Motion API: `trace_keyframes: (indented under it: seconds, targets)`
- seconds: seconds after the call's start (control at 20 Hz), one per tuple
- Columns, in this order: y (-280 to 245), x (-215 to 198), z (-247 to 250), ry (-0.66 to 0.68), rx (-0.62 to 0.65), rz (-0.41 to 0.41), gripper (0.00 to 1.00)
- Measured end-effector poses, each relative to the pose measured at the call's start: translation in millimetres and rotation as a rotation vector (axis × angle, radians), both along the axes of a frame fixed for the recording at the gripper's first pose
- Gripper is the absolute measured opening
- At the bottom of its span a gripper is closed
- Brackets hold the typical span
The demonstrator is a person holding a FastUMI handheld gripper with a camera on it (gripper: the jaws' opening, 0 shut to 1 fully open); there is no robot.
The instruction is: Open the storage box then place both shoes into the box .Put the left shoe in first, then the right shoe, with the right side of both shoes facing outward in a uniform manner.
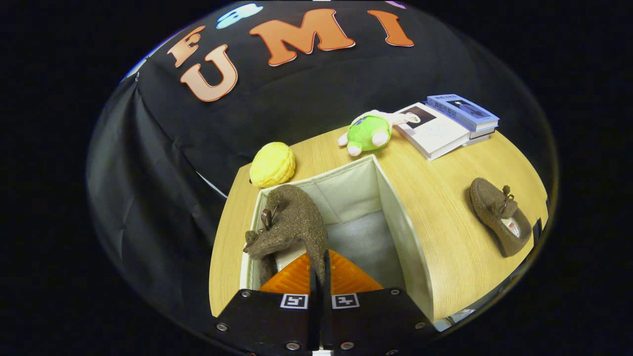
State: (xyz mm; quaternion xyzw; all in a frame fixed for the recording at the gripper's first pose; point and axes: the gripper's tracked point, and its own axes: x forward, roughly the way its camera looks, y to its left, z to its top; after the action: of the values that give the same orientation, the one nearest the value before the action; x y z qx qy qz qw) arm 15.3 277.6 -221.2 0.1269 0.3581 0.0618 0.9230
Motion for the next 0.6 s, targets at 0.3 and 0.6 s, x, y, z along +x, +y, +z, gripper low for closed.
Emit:
trace_keyframes:
  seconds: [0.3,0.6]
  targets:
    - [-7,2,21,-0.068,-0.036,0.049,0.55]
    - [-51,7,52,-0.166,-0.071,0.058,0.99]
